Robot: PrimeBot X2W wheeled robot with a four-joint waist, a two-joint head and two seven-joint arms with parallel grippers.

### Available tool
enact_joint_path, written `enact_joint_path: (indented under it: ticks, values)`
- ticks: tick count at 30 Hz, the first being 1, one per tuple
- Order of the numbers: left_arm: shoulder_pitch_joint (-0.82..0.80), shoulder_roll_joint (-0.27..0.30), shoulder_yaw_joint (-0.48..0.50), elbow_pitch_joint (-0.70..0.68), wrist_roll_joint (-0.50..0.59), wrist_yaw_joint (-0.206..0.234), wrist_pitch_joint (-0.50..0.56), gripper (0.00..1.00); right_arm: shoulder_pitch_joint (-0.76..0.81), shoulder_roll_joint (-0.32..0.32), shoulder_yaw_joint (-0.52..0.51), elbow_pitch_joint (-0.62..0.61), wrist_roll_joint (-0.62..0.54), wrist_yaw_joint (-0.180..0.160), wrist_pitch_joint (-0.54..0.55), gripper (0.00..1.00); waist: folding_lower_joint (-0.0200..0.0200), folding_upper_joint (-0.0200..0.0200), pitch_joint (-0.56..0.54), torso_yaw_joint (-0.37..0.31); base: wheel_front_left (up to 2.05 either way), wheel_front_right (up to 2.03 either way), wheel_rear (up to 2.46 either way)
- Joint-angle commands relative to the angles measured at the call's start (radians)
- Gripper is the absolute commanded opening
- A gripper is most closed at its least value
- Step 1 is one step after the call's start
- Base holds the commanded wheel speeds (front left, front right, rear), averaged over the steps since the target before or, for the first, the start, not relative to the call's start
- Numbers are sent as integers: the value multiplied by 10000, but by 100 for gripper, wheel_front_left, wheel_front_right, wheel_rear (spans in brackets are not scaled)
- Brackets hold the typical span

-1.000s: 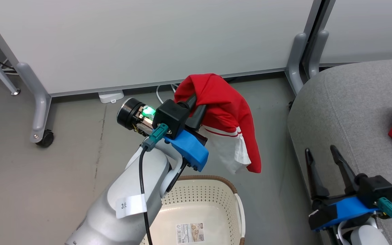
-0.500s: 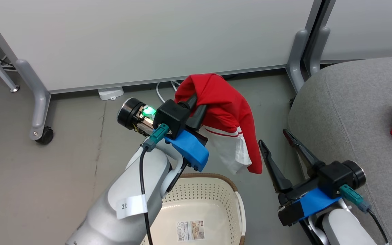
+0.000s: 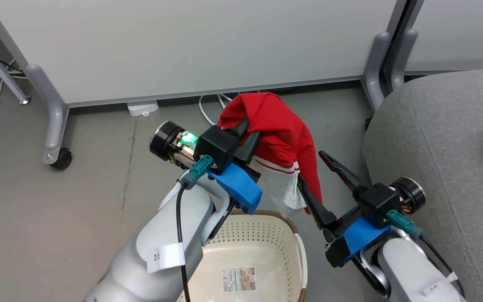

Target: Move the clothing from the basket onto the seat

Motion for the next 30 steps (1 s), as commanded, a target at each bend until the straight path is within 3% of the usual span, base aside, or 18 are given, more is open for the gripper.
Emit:
enact_joint_path:
  ticks: [1, 15, 16, 17, 18, 30]
  values:
    - [-60, -19, -106, -103, -82, 14, -52, 0, -367, 21, 65, 200, -54, 5, -2, 100, 0, 0, 29, 48, 0, 0, 0]
    - [-426, -17, -785, -329, -485, 246, -50, 0, -1857, 442, 180, 1810, -350, 3, -2, 100, 0, 0, 387, 247, 0, 0, 0]
    - [-452, -17, -815, -324, -513, 253, -50, 0, -1929, 471, 161, 1892, -315, 5, -2, 40, 0, 0, 392, 257, 0, 0, 0]
    - [-469, -17, -834, -317, -520, 245, -50, 0, -2004, 491, 149, 1950, -299, 5, -2, 12, 0, 0, 396, 263, 0, 0, 0]
    - [-473, -15, -863, -304, -532, 261, -52, 0, -2054, 514, 146, 1984, -289, 5, -2, 0, 0, 0, 396, 267, 0, 0, 0]
    - [-511, -16, -986, -220, -631, 326, -50, 0, -2013, 550, 218, 1947, -200, 3, -2, 0, 0, 0, 407, 213, 0, 0, 0]
